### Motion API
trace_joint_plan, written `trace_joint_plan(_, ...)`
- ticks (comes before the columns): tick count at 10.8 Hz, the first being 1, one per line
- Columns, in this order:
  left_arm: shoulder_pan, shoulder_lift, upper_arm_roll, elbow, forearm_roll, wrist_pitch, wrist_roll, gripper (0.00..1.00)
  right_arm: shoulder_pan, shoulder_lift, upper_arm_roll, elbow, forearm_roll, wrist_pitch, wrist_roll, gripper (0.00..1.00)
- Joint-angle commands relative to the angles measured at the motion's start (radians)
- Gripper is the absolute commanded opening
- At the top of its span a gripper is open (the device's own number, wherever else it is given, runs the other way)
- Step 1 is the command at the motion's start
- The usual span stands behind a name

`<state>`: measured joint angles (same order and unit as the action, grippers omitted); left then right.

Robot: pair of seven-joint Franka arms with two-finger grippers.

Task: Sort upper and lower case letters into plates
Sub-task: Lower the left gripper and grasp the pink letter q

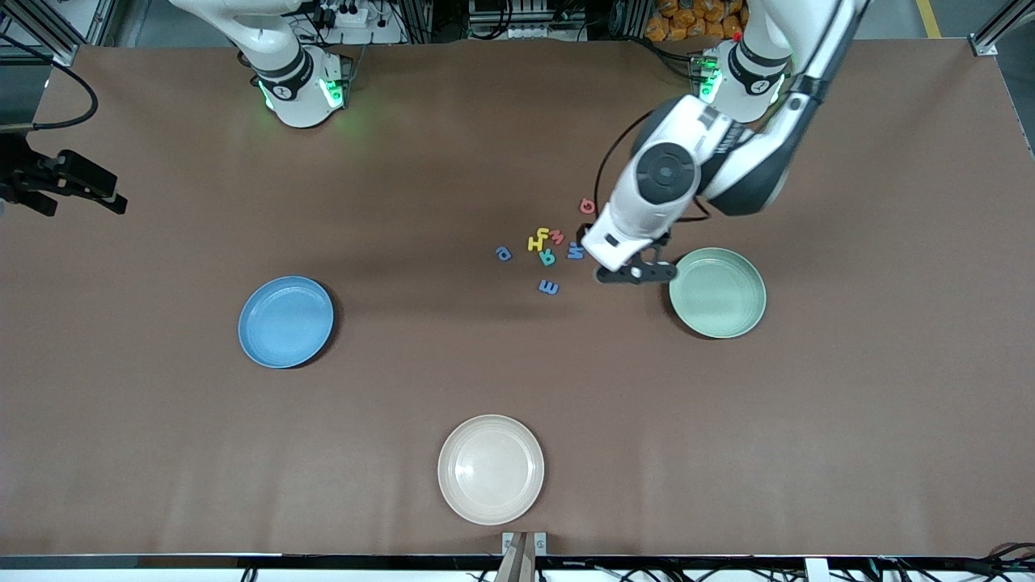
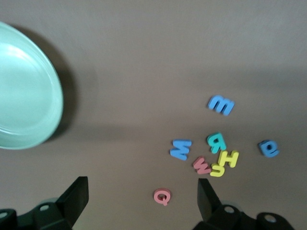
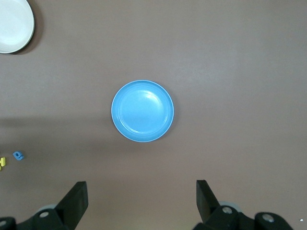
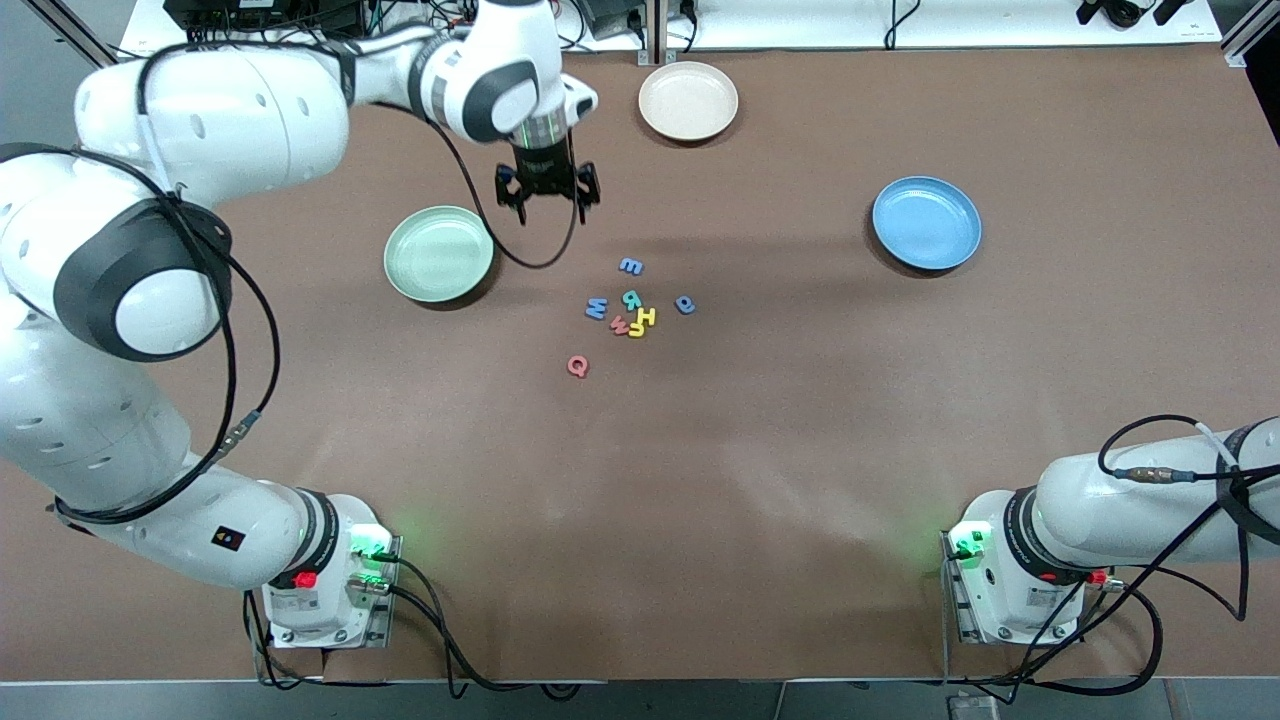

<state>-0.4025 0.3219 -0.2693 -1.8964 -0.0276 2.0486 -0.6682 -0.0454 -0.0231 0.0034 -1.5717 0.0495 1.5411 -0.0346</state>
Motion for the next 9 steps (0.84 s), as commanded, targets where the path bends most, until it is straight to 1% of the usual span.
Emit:
trace_joint_plan(1,-0.050,-0.041,0.004,-0.142,-0.009,0.120,-0.088,1.00,0.001,-0.008,0.001,-0.019,-0.005,0.020,-0.001,1.00)
trace_joint_plan(3,-0.085,-0.041,0.002,-0.257,-0.009,0.259,-0.132,1.00,0.001,-0.008,0.001,-0.021,-0.003,0.022,-0.001,1.00)
trace_joint_plan(5,-0.149,-0.043,0.002,-0.335,-0.009,0.346,-0.224,1.00,0.002,-0.009,0.004,-0.018,-0.003,0.025,-0.001,1.00)
trace_joint_plan(7,-0.171,-0.040,-0.002,-0.407,-0.009,0.460,-0.258,1.00,0.001,-0.014,0.012,-0.014,-0.003,0.024,-0.001,1.00)
trace_joint_plan(9,-0.196,-0.038,-0.002,-0.502,-0.011,0.603,-0.286,1.00,0.001,-0.020,0.014,-0.016,-0.003,0.022,-0.004,1.00)
